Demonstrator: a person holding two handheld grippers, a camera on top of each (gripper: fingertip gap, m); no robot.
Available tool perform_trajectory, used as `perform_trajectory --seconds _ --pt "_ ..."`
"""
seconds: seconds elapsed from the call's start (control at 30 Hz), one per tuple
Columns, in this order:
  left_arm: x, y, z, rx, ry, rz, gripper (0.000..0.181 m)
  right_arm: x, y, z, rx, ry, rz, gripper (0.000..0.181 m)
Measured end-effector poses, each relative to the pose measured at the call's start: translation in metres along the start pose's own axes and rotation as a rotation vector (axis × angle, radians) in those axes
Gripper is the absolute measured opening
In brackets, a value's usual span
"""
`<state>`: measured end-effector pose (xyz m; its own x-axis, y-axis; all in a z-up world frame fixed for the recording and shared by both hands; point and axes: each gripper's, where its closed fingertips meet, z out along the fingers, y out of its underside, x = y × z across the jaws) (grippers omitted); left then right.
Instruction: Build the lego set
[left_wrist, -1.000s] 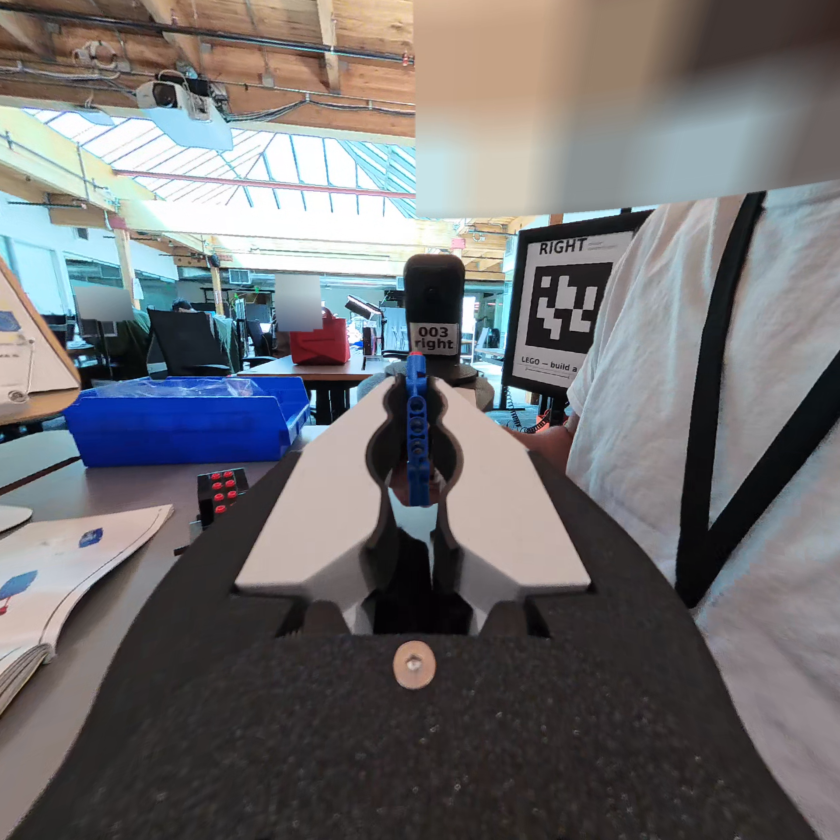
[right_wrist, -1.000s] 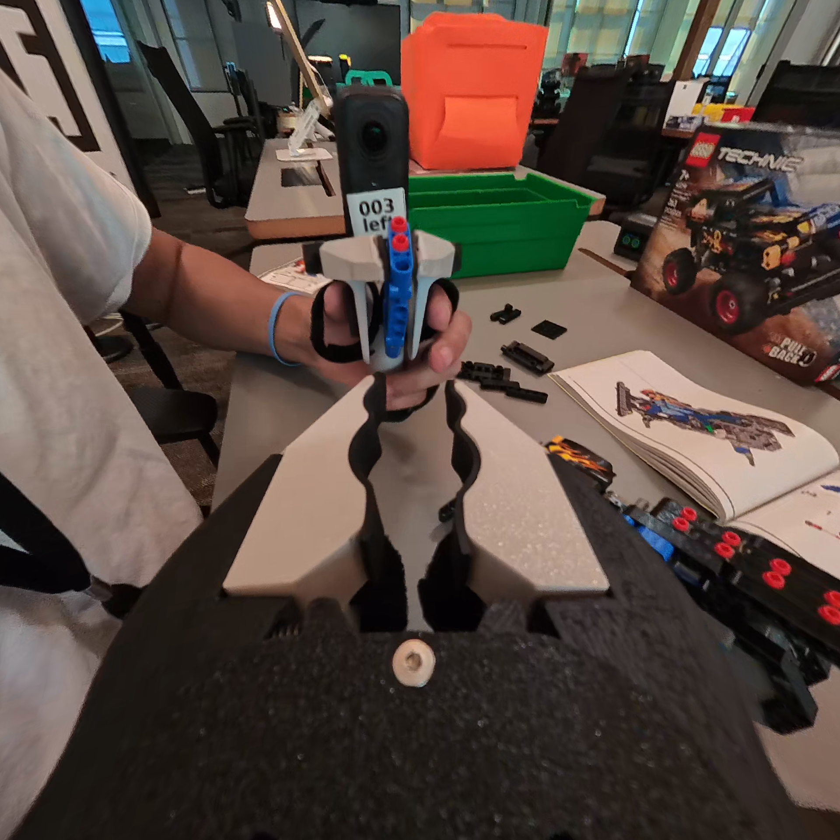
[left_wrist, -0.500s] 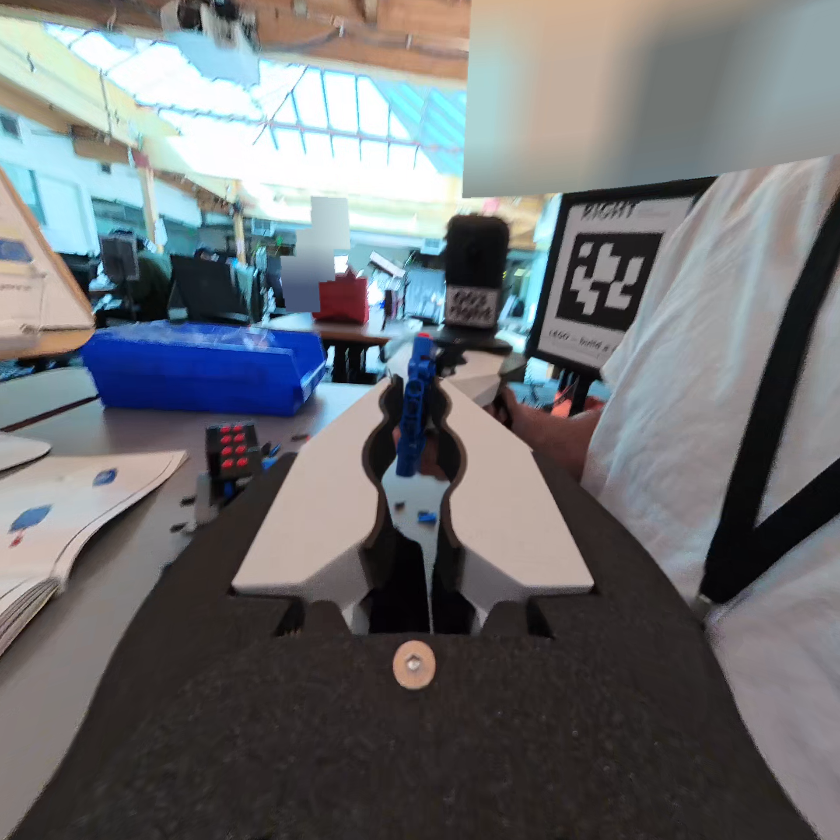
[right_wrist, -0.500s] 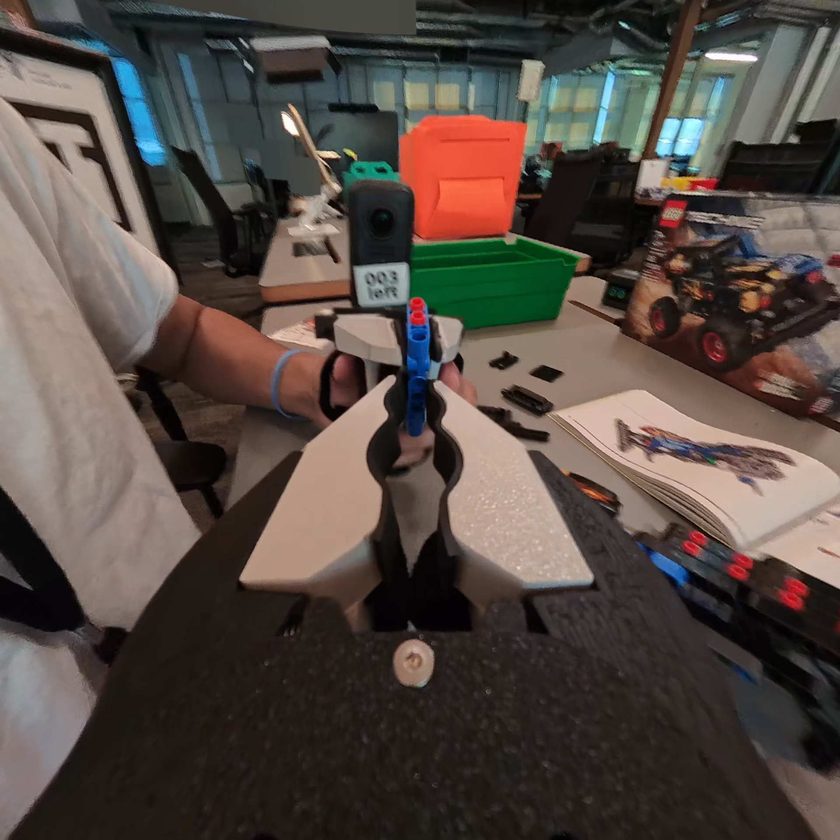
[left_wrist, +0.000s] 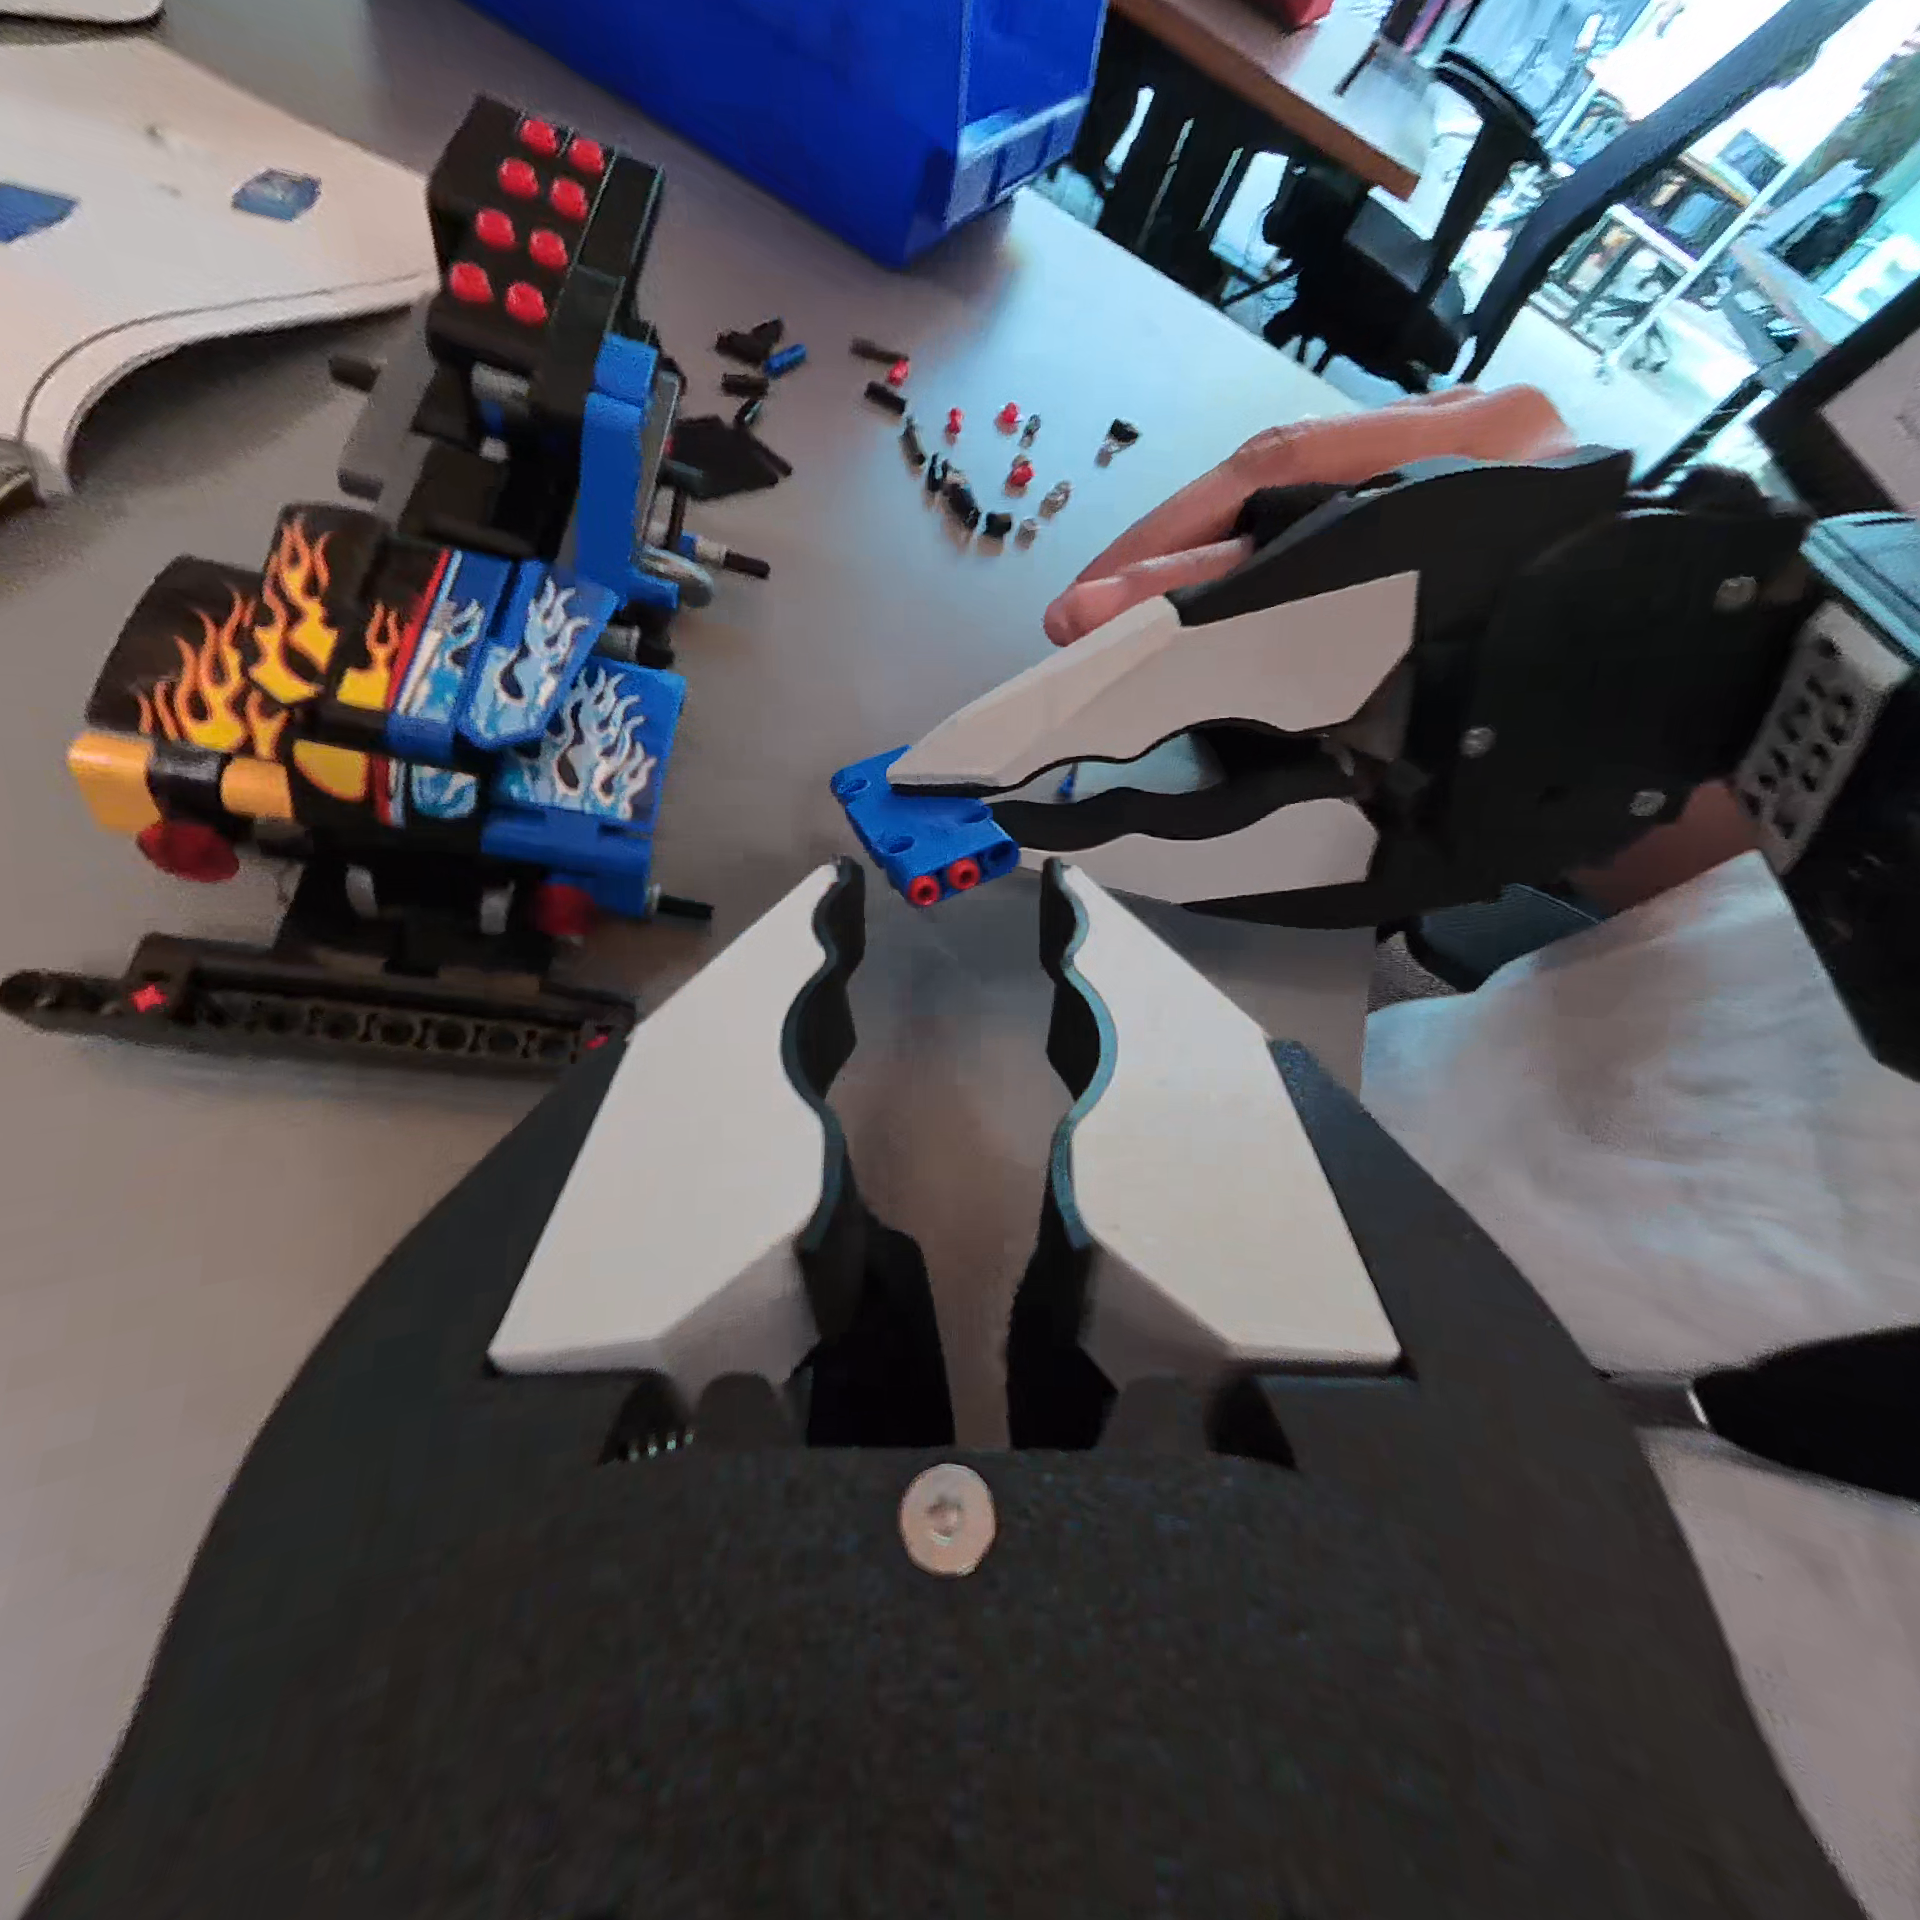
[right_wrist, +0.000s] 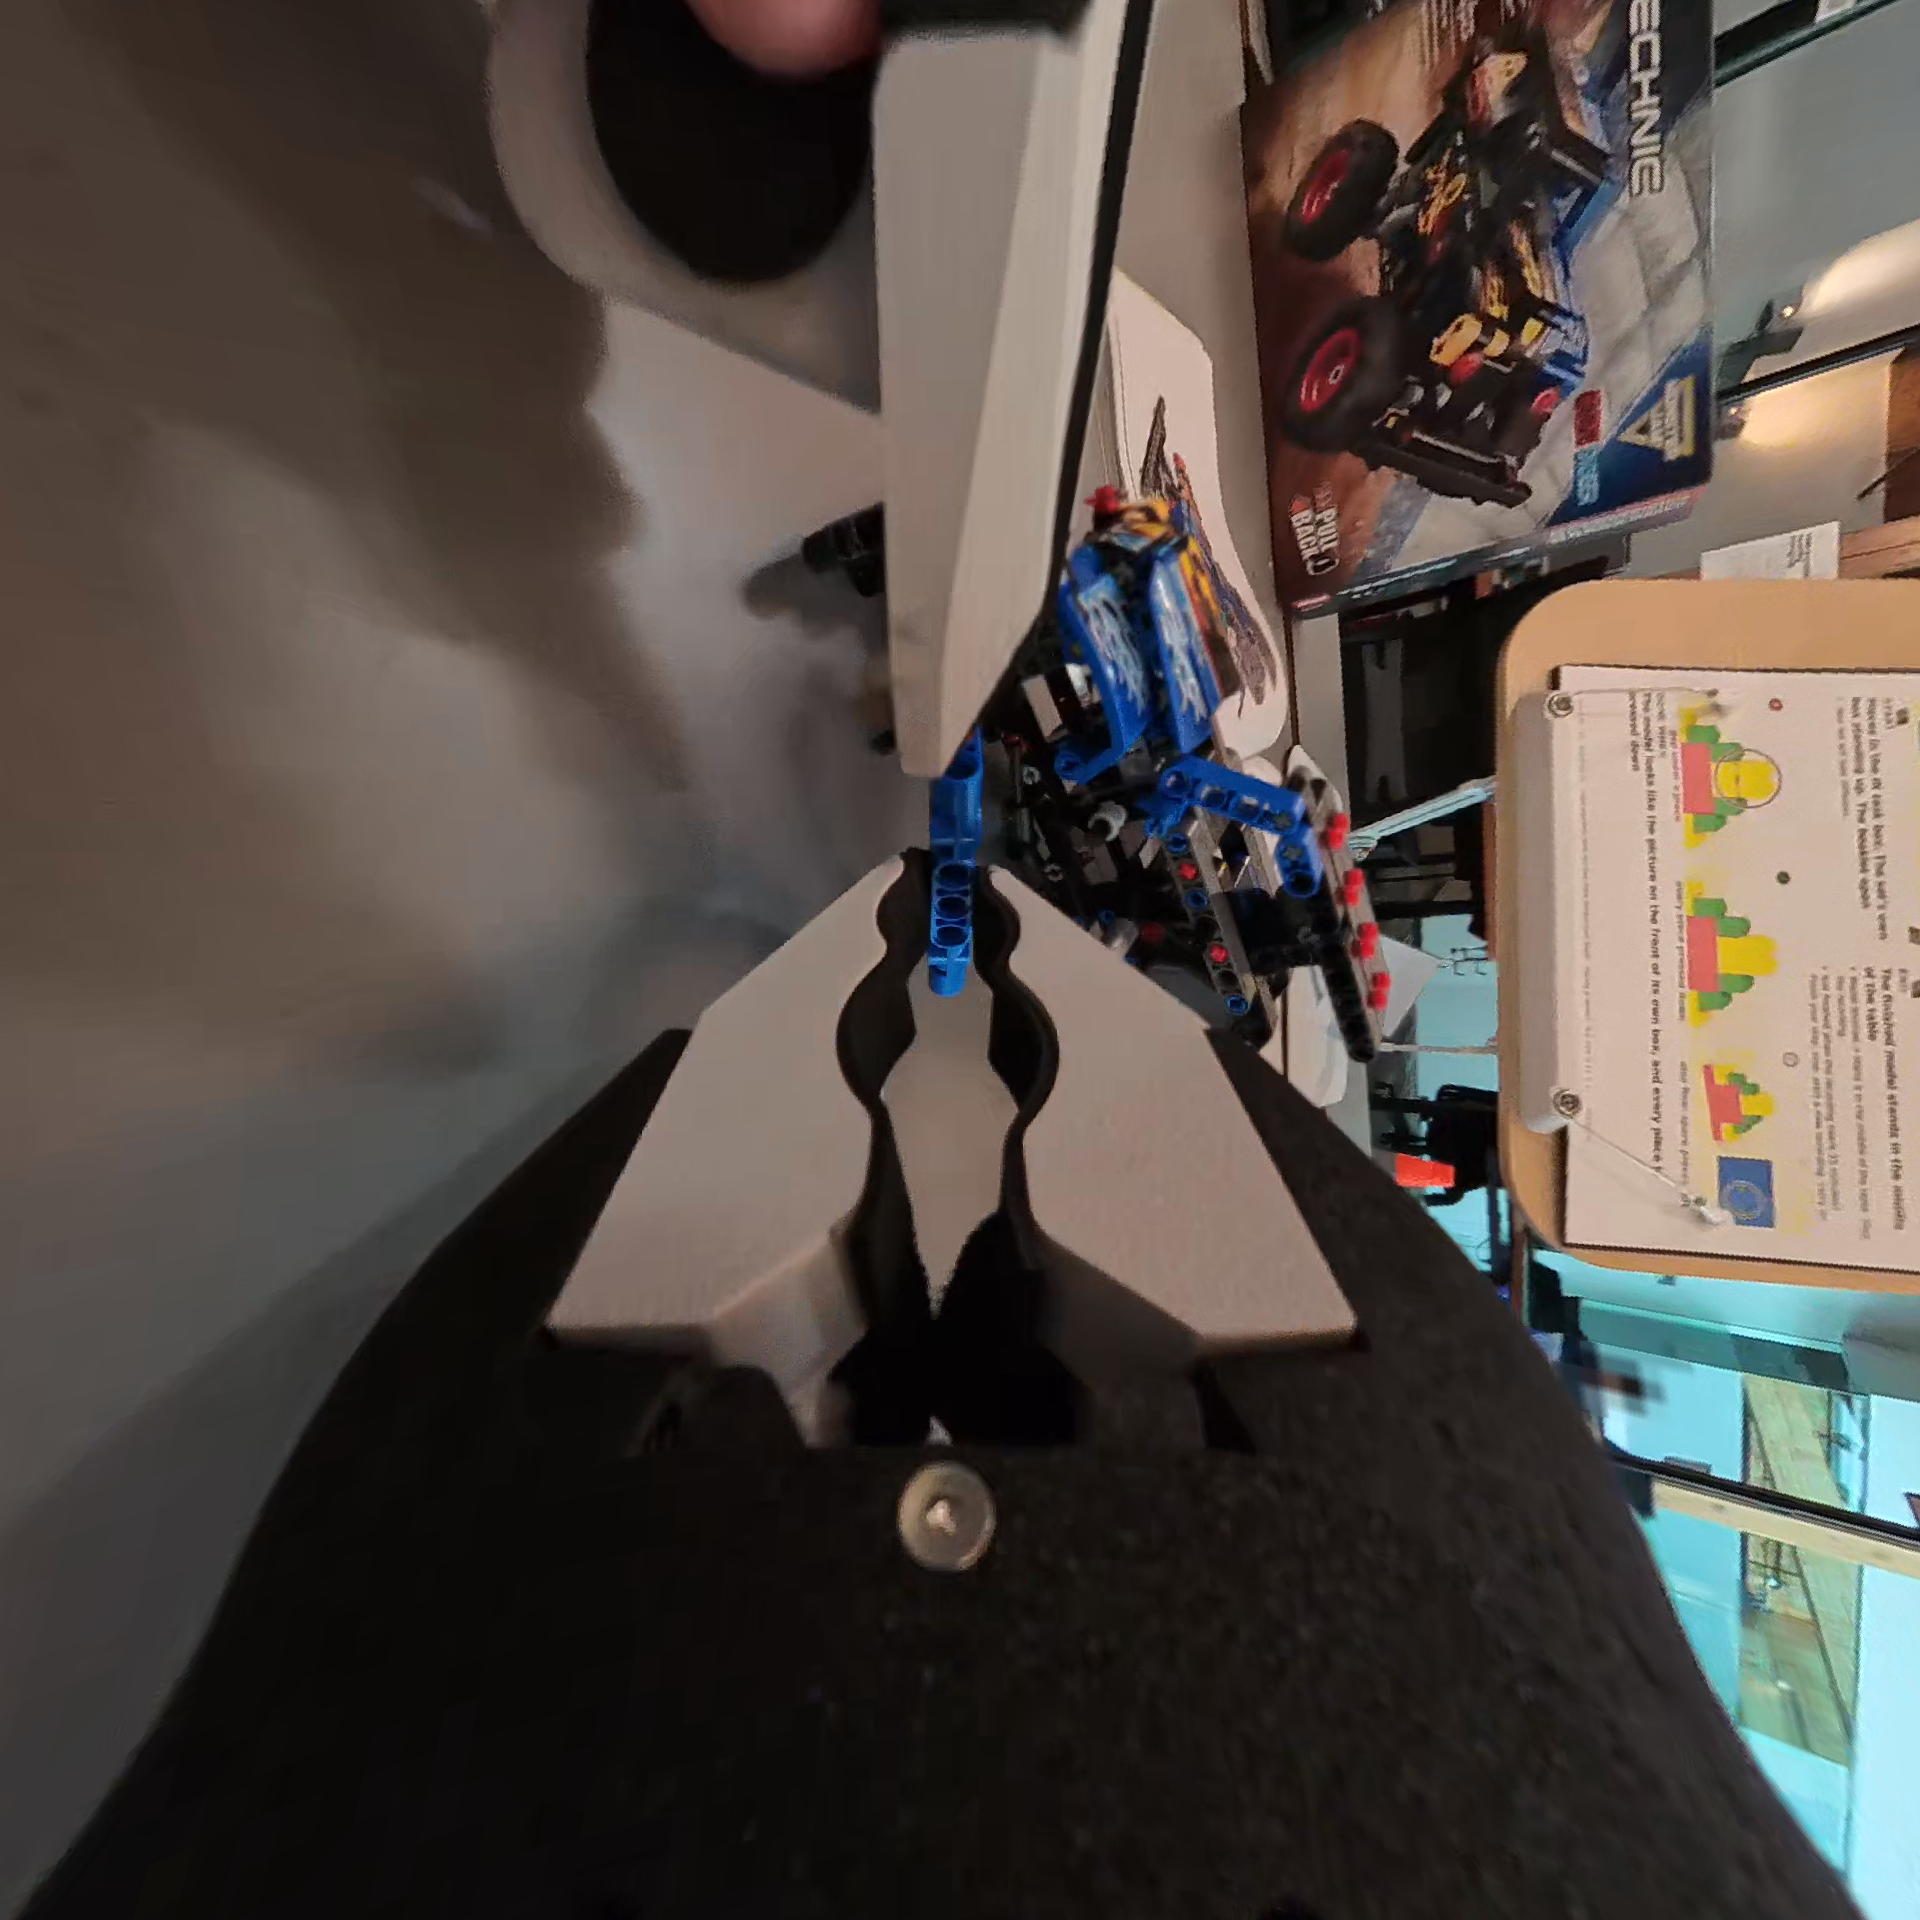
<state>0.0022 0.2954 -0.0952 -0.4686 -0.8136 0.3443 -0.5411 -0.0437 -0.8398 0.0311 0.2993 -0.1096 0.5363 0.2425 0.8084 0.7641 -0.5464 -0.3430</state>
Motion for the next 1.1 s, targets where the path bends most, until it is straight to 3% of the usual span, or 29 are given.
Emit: perform_trajectory --seconds 0.33,0.47,0.63,0.83,1.1 --pt "0.003 0.031 0.001 -0.134 -0.078 -0.029 0.025 -0.027 -0.013 -0.002 0.008 -0.023 -0.041 0.007" --pt "0.005 0.044 -0.002 -0.18 -0.107 0.016 0.024 -0.044 -0.024 -0.011 0.084 -0.128 0.046 0.026" --pt "0.01 0.059 -0.004 -0.25 -0.151 0.135 0.024 -0.027 -0.027 -0.041 0.238 -0.285 0.366 0.039" --pt "0.017 0.066 0.0 -0.315 -0.203 0.287 0.025 0.025 0.013 -0.058 0.36 -0.318 0.879 0.038" --pt "0.016 0.064 0.003 -0.309 -0.205 0.304 0.029 0.053 0.051 -0.063 0.403 -0.239 1.006 0.037"
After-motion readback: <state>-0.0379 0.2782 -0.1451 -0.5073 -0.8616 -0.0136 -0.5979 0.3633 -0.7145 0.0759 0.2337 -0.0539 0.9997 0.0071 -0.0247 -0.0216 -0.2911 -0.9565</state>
